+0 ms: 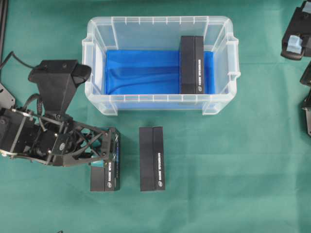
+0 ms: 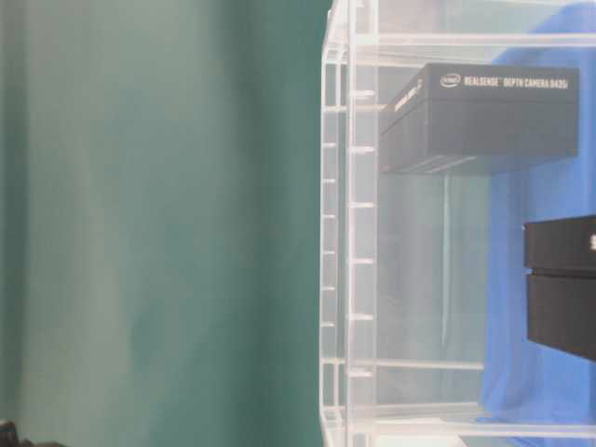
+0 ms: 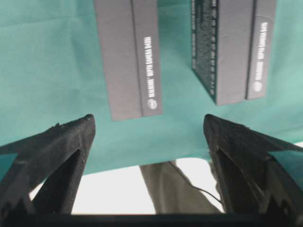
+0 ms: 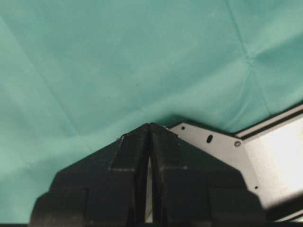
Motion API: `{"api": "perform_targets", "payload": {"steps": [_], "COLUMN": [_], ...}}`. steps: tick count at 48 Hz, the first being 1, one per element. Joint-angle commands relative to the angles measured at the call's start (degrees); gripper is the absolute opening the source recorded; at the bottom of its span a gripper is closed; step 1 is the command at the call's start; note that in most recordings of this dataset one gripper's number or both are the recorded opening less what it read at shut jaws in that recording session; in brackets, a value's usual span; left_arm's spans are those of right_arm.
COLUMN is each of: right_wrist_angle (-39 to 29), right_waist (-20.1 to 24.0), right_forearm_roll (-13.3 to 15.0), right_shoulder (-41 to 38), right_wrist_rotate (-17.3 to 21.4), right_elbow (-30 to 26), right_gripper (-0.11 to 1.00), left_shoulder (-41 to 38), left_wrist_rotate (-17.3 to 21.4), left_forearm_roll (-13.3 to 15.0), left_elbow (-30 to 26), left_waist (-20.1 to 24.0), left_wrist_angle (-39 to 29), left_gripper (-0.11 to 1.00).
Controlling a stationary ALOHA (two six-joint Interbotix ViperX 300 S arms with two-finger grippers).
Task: Take the box out of the case with the left arm.
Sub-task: 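Open the left gripper and withdraw it to the left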
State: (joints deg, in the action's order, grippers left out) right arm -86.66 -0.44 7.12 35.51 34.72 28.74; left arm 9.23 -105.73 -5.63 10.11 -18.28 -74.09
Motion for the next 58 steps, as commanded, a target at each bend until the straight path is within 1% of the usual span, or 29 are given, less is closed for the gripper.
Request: {"api": "perform_targets", "payload": {"steps": [1, 15, 27, 31, 35, 45, 52, 55, 58], "right_wrist_angle": [0.35, 0.35, 0.44, 0.44, 0.44, 0.44, 0.44, 0.44, 0.44], "right_waist": [0.0, 0.0, 0.0, 0.0, 0.0, 0.0, 0.0, 0.0, 0.0], "right_forearm_roll": [0.18, 0.18, 0.18, 0.18, 0.18, 0.18, 0.18, 0.18, 0.18], "right_shoulder": [-0.18, -0.09, -0.18, -0.18, -0.18, -0.18, -0.18, -0.09, -0.18], "right_wrist_rotate": [0.0, 0.09, 0.09, 0.09, 0.09, 0.0, 0.0, 0.0, 0.0], "right_elbow": [-0.62, -0.7, -0.7, -0.62, -0.62, -0.62, -0.62, -0.62, -0.62], "right_gripper": [0.0, 0.0, 0.0, 0.0, 0.0, 0.0, 0.0, 0.0, 0.0], "left_shoulder": [0.62, 4.04, 11.43, 13.8, 15.56, 17.14, 17.67, 18.28, 18.81], "left_wrist_rotate": [0.26, 0.35, 0.18, 0.18, 0.18, 0.44, 0.79, 2.37, 5.27], "left_forearm_roll": [-0.09, 0.0, 0.0, 0.09, 0.18, 0.09, 0.09, 0.18, 0.09], "left_elbow": [-1.41, 2.72, 9.05, 11.6, 12.83, 14.24, 14.33, 14.59, 14.77], "left_waist": [0.53, -0.53, -3.34, -3.69, -3.69, -2.55, 0.18, 2.46, 4.66], "left_wrist_angle": [0.0, -0.26, -1.05, -1.41, -1.41, -1.58, -2.99, -3.78, -4.31], "left_gripper": [0.91, 0.91, 0.91, 0.91, 0.91, 0.91, 0.91, 0.91, 0.91]}}
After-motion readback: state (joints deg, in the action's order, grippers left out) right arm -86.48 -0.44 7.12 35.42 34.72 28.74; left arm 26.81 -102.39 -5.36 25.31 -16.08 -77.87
